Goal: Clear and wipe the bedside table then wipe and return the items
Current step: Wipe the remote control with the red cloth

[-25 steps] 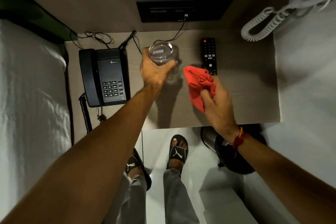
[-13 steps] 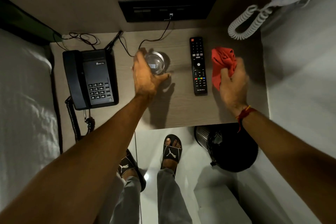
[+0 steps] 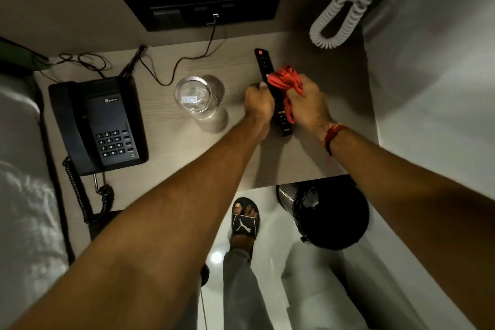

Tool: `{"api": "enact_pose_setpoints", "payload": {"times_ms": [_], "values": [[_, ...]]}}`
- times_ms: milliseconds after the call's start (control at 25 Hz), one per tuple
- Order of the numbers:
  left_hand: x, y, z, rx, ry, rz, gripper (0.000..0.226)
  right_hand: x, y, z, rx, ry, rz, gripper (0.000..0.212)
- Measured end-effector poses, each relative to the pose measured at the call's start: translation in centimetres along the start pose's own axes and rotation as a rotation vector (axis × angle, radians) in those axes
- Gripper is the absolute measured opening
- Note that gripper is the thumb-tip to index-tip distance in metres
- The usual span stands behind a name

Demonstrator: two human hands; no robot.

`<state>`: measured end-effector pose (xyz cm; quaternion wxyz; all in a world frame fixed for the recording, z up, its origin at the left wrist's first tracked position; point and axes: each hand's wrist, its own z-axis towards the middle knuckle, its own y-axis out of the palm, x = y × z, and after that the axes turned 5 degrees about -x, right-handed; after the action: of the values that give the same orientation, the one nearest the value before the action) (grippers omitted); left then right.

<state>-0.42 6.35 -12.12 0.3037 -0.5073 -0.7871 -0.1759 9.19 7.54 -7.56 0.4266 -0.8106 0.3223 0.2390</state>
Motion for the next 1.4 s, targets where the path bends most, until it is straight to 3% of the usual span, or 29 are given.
{"api": "enact_pose_setpoints", "payload": {"times_ms": [240, 400, 440, 600, 760, 840, 920, 1000, 1040, 1160, 1240, 1320, 1400], "values": [[-1.0, -0.3, -0.7, -0.252, -0.182, -0.427, 0.050, -1.0, -2.1, -1.6, -0.025, -0.183, -0.060, 0.020], [-0.8, -2.0, -2.2, -0.410, -0.241, -0.519, 0.057, -4.5, -4.9, 0.7, 0.227, -0.386, -0.281, 0.022], [-0.6, -2.2, -2.4, -0.424, -0.238, -0.528, 0.056, -5.0, -4.8, 1.2, 0.208, -0.452, -0.353, 0.025], [0.6, -2.5, -2.9, -0.393, -0.245, -0.580, 0.045, -2.9, -2.5, -1.0, -0.139, -0.617, -0.652, 0.053], [-0.4, -4.9, -3.2, -0.457, -0.304, -0.625, 0.061, -1.6, -3.8, -5.9, -0.337, -0.743, -0.664, 0.036], [-0.7, -5.2, -3.4, -0.484, -0.294, -0.659, 0.064, -1.7, -5.4, -6.7, -0.431, -0.673, -0.525, 0.024], [-1.0, -4.9, -3.3, -0.419, -0.284, -0.642, 0.057, -2.3, -6.1, -5.1, -0.241, -0.592, -0.343, 0.025], [-1.1, -4.4, -3.5, -0.378, -0.275, -0.573, 0.052, -2.7, -5.4, -2.4, 0.000, -0.533, -0.303, 0.033], [-1.0, -4.2, -3.8, -0.361, -0.274, -0.554, 0.050, -3.1, -4.6, -1.5, 0.029, -0.515, -0.320, 0.037], [-0.7, -3.8, -3.5, -0.329, -0.291, -0.537, 0.044, -2.5, -2.1, -2.3, -0.136, -0.609, -0.478, 0.048], [-1.0, -4.2, -3.2, -0.319, -0.305, -0.511, 0.055, -1.2, -2.1, -4.3, -0.204, -0.668, -0.582, 0.049], [-1.7, -4.3, -3.1, -0.302, -0.314, -0.493, 0.059, 0.1, -3.1, -5.6, -0.299, -0.648, -0.557, 0.036], [-2.4, -3.6, -2.7, -0.248, -0.245, -0.481, 0.062, 1.0, -4.0, -5.9, -0.355, -0.489, -0.358, 0.020]]}}
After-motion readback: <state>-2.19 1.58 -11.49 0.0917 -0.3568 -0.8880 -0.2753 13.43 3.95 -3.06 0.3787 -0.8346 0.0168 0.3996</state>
